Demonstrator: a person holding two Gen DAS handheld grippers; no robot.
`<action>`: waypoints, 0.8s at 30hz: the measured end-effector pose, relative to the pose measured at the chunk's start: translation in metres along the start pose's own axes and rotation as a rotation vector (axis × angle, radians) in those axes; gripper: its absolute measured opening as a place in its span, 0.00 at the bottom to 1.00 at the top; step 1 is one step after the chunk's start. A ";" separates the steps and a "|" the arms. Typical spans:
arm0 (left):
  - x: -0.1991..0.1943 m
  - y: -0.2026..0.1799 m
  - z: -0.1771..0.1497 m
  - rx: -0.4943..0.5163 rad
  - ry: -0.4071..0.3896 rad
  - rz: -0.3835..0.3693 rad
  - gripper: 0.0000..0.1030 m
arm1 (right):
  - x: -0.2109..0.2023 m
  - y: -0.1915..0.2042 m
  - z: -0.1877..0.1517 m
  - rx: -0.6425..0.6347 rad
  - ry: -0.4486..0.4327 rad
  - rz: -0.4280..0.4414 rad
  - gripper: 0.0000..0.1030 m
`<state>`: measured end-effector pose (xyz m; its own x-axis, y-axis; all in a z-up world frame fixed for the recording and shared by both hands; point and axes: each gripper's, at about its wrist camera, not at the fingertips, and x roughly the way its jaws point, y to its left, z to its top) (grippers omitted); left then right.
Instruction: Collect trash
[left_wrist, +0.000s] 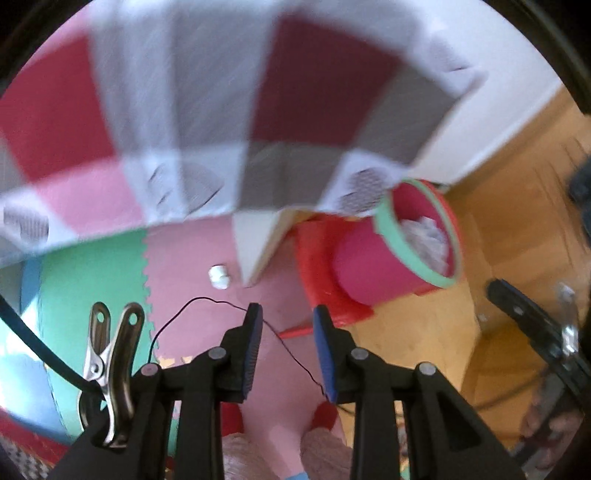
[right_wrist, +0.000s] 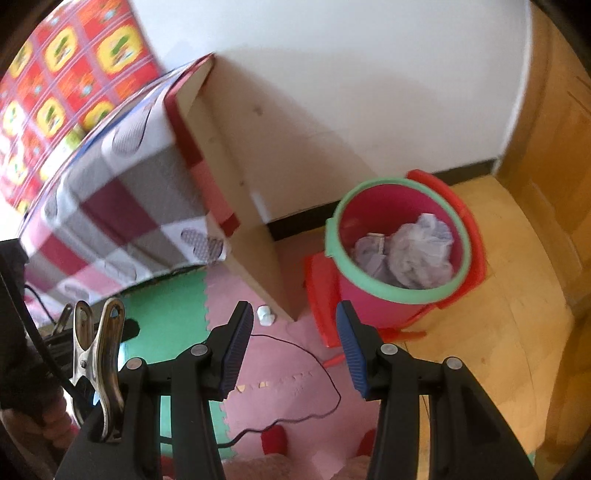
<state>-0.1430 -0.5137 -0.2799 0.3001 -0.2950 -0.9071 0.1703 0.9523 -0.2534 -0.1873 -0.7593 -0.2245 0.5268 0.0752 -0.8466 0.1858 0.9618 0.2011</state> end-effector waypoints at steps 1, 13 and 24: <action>0.009 0.006 -0.005 -0.022 -0.010 0.018 0.30 | 0.008 0.000 -0.004 -0.027 0.002 0.017 0.47; 0.195 0.072 -0.035 -0.231 -0.023 0.096 0.32 | 0.099 -0.025 -0.070 -0.163 -0.025 0.115 0.47; 0.389 0.107 -0.036 -0.222 0.064 0.145 0.33 | 0.152 -0.039 -0.119 -0.205 -0.115 0.100 0.47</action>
<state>-0.0420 -0.5240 -0.6722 0.2455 -0.1558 -0.9568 -0.0825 0.9801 -0.1807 -0.2129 -0.7541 -0.4199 0.6274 0.1533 -0.7634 -0.0381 0.9853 0.1665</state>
